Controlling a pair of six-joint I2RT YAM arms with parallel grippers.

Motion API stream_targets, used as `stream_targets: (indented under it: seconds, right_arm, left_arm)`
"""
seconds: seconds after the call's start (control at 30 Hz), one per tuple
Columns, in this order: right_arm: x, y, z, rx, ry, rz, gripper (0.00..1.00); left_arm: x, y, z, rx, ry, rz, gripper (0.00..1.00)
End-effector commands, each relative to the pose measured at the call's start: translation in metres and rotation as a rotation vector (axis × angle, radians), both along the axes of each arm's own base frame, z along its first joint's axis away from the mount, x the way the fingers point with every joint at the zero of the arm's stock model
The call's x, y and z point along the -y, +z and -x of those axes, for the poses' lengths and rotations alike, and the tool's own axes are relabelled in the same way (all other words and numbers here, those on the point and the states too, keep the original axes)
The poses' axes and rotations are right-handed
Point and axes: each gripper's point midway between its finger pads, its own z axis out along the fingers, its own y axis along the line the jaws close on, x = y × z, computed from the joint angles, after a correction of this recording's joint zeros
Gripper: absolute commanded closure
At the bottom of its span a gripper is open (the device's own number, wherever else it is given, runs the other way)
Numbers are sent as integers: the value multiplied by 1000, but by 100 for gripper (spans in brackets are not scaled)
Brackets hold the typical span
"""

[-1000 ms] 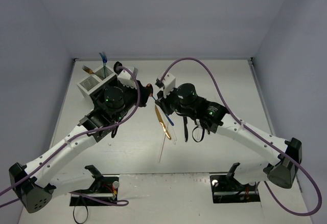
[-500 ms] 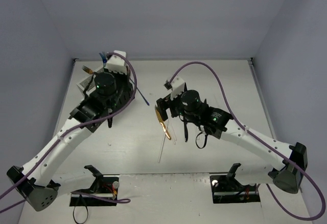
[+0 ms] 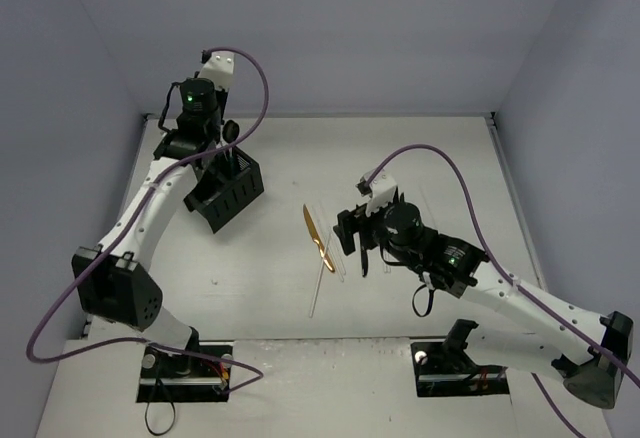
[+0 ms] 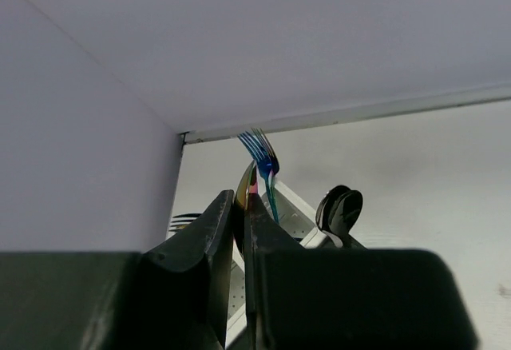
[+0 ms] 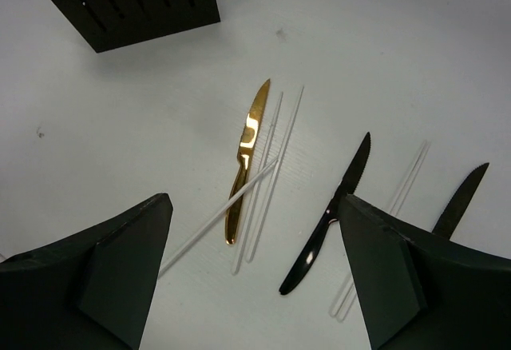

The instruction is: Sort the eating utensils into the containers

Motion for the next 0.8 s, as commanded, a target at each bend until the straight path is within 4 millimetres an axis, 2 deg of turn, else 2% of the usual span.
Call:
stream_targets:
  seconds: [0.0,0.17,0.27,0.37,0.47,0.53,0.6,0.67,0.77]
  right_arm:
    - [10,6,-7,21,-70,-40,17]
    - [18,-5,-11,8,-114,-25,17]
    - [27,-13,-17,-11,-164,-21,17]
    - [36,-23,-25,-41,-207,-21,17]
    - [54,-41,-32,-103,-273,-1,17]
    - [69,-51,-39,-139,-339,7,18]
    - [80,-63,-42,-183,-390,25,18]
    - [92,-79,-48,-242,-452,59,19]
    - [105,-101,-50,-329,-523,97,22]
  left_arm:
    - [-1,29,-24,104,-4,-47,100]
    - [4,-11,-37,33,-9,-43,100]
    - [10,-39,-40,-6,-23,-7,100]
    - [13,-55,-38,-30,-26,23,96]
    - [12,-56,-31,-30,-22,49,84]
    - [11,-48,-24,-16,-19,71,70]
    - [8,-39,-18,-11,-5,87,60]
    - [6,-35,-7,-35,7,109,48]
    - [5,-23,13,-51,2,150,37]
